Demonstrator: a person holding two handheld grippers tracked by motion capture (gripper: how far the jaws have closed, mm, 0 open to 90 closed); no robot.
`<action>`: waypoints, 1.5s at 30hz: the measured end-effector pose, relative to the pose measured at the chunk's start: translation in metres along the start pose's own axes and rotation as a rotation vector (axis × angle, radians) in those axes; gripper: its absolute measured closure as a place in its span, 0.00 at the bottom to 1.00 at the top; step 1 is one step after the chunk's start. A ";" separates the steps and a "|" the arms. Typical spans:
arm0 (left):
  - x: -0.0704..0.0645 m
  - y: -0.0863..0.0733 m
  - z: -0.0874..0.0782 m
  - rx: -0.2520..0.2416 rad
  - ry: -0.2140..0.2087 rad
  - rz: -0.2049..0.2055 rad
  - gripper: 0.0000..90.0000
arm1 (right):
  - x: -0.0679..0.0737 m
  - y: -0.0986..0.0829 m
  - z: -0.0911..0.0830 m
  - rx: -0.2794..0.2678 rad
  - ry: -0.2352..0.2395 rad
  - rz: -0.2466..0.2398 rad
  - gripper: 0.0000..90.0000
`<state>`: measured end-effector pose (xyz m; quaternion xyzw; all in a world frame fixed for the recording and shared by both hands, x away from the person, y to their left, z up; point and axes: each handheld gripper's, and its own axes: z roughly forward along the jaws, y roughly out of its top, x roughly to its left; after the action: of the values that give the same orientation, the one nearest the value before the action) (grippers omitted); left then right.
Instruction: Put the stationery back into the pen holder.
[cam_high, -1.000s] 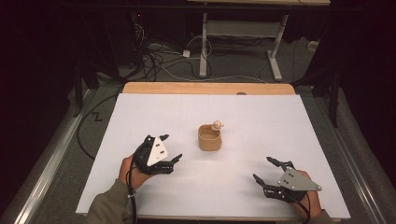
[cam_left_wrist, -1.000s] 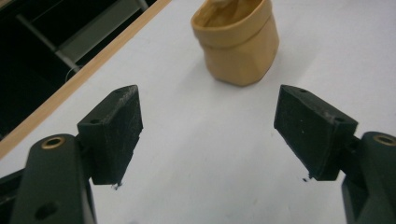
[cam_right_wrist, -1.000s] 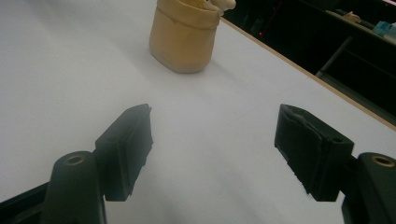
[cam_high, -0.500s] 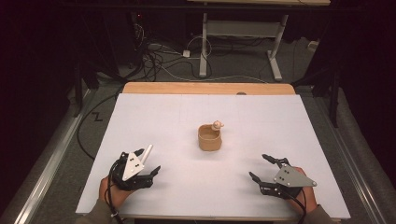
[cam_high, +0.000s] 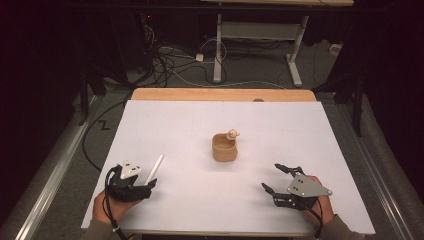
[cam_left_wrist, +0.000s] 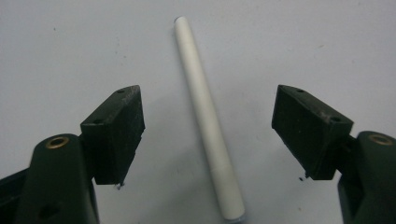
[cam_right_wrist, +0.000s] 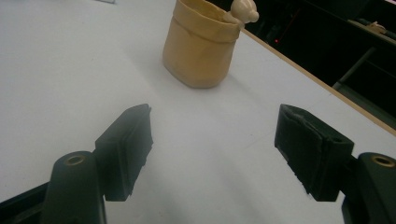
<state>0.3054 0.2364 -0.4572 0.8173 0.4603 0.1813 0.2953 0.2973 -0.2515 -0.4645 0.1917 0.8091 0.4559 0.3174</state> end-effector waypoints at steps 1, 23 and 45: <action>0.002 0.005 0.002 0.018 -0.007 -0.013 0.28 | 0.000 0.001 0.001 0.000 0.003 0.002 0.31; 0.027 0.083 0.063 0.388 -0.116 -0.089 0.61 | 0.005 0.001 0.004 0.025 0.018 -0.021 0.31; 0.029 0.075 0.057 0.330 -0.084 -0.011 0.84 | 0.008 0.002 0.004 0.044 -0.002 -0.050 0.32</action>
<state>0.4010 0.2128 -0.4514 0.8591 0.4754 0.0676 0.1769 0.2941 -0.2429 -0.4669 0.1786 0.8231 0.4300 0.3251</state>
